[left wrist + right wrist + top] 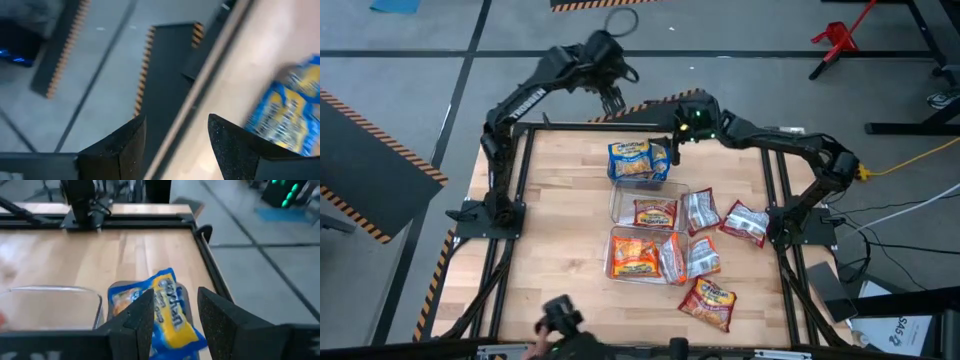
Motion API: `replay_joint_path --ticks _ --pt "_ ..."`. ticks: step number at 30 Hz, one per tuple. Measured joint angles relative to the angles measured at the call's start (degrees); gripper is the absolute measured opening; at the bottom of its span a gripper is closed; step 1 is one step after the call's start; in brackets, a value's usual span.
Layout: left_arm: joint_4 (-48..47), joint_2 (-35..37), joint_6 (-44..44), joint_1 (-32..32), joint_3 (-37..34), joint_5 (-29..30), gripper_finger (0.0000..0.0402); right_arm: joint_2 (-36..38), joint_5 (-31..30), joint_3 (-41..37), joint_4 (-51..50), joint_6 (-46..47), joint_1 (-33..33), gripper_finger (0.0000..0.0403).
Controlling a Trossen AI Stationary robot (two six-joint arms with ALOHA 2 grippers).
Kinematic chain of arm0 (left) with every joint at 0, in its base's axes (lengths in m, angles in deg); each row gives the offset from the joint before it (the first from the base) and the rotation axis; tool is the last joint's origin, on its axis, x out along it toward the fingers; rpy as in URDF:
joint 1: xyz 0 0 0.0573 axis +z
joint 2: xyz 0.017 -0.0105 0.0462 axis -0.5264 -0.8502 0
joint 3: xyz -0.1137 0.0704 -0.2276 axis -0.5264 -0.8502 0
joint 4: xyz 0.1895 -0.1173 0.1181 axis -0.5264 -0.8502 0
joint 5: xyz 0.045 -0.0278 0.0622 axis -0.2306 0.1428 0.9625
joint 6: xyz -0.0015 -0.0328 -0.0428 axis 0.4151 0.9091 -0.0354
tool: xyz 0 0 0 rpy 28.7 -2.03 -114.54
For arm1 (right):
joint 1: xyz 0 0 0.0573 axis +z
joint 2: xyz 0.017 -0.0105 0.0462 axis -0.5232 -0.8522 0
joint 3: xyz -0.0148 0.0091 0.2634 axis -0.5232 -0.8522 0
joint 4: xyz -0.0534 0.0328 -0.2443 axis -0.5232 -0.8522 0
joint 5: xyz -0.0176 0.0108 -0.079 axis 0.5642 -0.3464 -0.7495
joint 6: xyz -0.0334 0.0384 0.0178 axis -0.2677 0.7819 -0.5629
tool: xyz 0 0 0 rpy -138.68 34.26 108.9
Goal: Sort Maruchan noodles
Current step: Put the blue noodle pack into the black bin
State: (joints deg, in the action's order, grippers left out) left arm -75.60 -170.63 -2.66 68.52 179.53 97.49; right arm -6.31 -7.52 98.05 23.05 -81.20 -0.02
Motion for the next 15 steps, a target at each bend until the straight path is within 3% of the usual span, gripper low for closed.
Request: replay_joint_path --ticks 7,15 --pt "2.07 6.36 4.71 0.93 0.09 2.03 0.0208 -2.67 0.66 -7.79 23.01 4.14 2.77 0.0138" --pt "2.04 10.43 7.44 -0.95 0.09 0.09 0.0208 -11.58 -0.97 -4.65 28.88 4.45 5.72 0.0138"
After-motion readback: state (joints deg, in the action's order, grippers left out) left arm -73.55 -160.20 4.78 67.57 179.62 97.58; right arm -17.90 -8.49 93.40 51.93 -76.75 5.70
